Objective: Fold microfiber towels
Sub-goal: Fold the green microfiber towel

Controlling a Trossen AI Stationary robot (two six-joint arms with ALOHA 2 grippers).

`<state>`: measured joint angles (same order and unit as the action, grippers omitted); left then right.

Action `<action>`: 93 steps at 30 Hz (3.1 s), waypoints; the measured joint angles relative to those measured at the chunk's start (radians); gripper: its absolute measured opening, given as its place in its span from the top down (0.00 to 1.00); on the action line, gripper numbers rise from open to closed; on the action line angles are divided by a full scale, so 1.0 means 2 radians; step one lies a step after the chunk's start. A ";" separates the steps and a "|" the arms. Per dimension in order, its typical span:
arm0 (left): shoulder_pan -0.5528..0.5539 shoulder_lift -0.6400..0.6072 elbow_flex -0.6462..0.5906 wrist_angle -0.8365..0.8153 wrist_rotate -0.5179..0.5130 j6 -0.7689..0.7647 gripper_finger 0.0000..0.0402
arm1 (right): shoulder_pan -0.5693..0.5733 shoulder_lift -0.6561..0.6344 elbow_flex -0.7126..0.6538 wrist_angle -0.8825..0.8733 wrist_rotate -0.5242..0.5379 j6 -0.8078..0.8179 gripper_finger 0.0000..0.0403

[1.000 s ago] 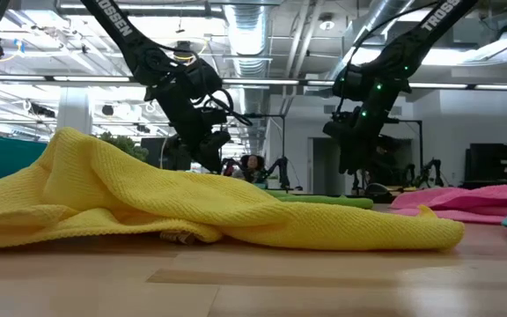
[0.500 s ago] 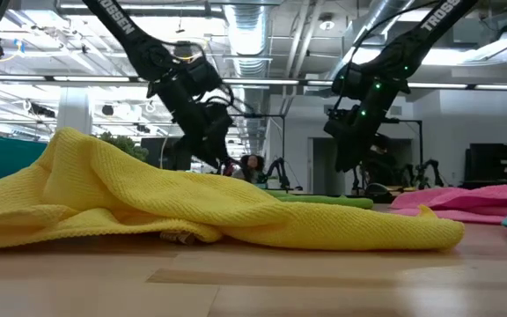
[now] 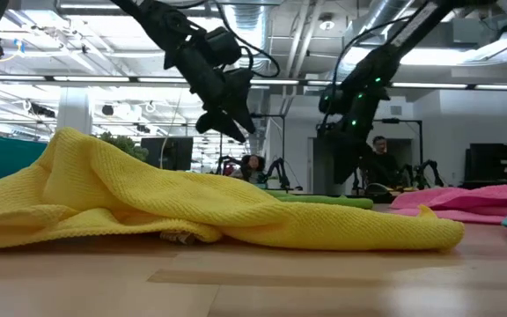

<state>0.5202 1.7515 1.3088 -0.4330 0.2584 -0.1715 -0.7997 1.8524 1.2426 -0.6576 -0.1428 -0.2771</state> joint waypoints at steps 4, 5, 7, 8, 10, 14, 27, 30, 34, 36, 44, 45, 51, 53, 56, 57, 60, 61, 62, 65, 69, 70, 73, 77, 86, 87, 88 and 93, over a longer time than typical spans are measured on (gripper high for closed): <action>-0.005 0.000 -0.012 -0.016 0.023 0.034 0.56 | -0.002 0.010 0.017 0.002 0.002 0.003 0.58; -0.005 0.000 -0.016 -0.025 0.029 0.044 0.57 | 0.000 0.010 0.017 0.011 0.003 0.006 0.59; -0.005 0.000 -0.026 -0.034 0.035 0.064 0.58 | 0.004 0.010 0.017 0.021 0.010 0.007 0.60; -0.003 0.000 -0.029 -0.039 0.035 0.074 0.58 | 0.007 0.009 0.017 0.025 0.014 0.006 0.60; 0.001 0.000 -0.038 -0.037 0.034 0.089 0.59 | 0.014 0.009 0.017 0.033 0.018 -0.001 0.61; 0.011 0.000 -0.061 -0.027 0.027 0.104 0.62 | 0.026 0.016 0.017 0.051 0.019 -0.009 0.63; 0.027 0.000 -0.135 0.087 -0.018 0.107 0.71 | 0.021 0.042 0.017 0.057 0.020 -0.033 0.65; 0.027 0.000 -0.142 0.093 -0.024 0.107 0.72 | 0.022 0.048 0.015 0.055 0.021 -0.035 0.64; 0.027 0.000 -0.152 0.111 -0.032 0.108 0.74 | 0.022 0.050 0.016 0.060 0.022 -0.033 0.65; 0.027 0.000 -0.162 0.127 -0.032 0.108 0.75 | 0.022 0.050 0.016 0.060 0.022 -0.036 0.66; 0.027 0.000 -0.173 0.149 -0.045 0.112 0.81 | 0.014 0.050 0.016 0.060 0.024 -0.036 0.76; 0.028 0.000 -0.173 0.150 -0.047 0.112 0.81 | 0.014 0.050 0.016 0.060 0.024 -0.036 0.78; 0.029 0.000 -0.173 0.147 -0.057 0.116 0.83 | 0.013 0.050 0.016 0.060 0.023 -0.040 0.84; 0.029 0.000 -0.173 0.147 -0.057 0.116 0.83 | 0.013 0.050 0.016 0.060 0.025 -0.045 0.84; 0.031 0.000 -0.173 0.147 -0.057 0.116 0.83 | 0.010 0.050 0.016 0.060 0.027 -0.045 0.85; 0.031 0.000 -0.173 0.147 -0.057 0.116 0.83 | 0.009 0.050 0.016 0.060 0.028 -0.046 0.85; 0.031 0.000 -0.173 0.147 -0.057 0.116 0.83 | 0.009 0.050 0.016 0.065 0.025 -0.049 0.87; 0.031 0.000 -0.173 0.147 -0.057 0.116 0.83 | 0.009 0.050 0.016 0.067 0.022 -0.049 0.87; 0.031 0.000 -0.173 0.147 -0.057 0.116 0.83 | 0.008 0.050 0.016 0.068 0.019 -0.049 0.87; 0.031 0.000 -0.173 0.148 -0.057 0.116 0.83 | 0.008 0.050 0.016 0.072 0.009 -0.050 0.84; 0.031 0.000 -0.173 0.156 -0.057 0.119 0.83 | 0.008 0.050 0.016 0.072 0.005 -0.058 0.76; 0.031 0.000 -0.173 0.159 -0.057 0.120 0.83 | 0.008 0.050 0.016 0.072 0.005 -0.059 0.74; 0.031 0.000 -0.173 0.160 -0.057 0.119 0.83 | 0.008 0.050 0.016 0.071 0.005 -0.065 0.68; 0.031 0.000 -0.173 0.160 -0.057 0.119 0.83 | 0.010 0.050 0.016 0.076 0.012 -0.075 0.65; 0.032 0.001 -0.173 0.160 -0.058 0.115 0.83 | 0.011 0.077 0.017 0.077 0.019 -0.075 0.67; 0.032 0.001 -0.173 0.160 -0.061 0.115 0.83 | 0.011 0.077 0.017 0.077 0.019 -0.075 0.68; 0.032 0.001 -0.173 0.160 -0.063 0.115 0.83 | 0.012 0.077 0.017 0.079 0.019 -0.075 0.69; 0.032 0.001 -0.173 0.160 -0.065 0.107 0.83 | 0.014 0.072 0.017 0.079 0.020 -0.075 0.77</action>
<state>0.5842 1.7527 0.9630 -0.1135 0.1291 0.0422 -0.7724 1.9957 1.2764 -0.5001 -0.1028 -0.4271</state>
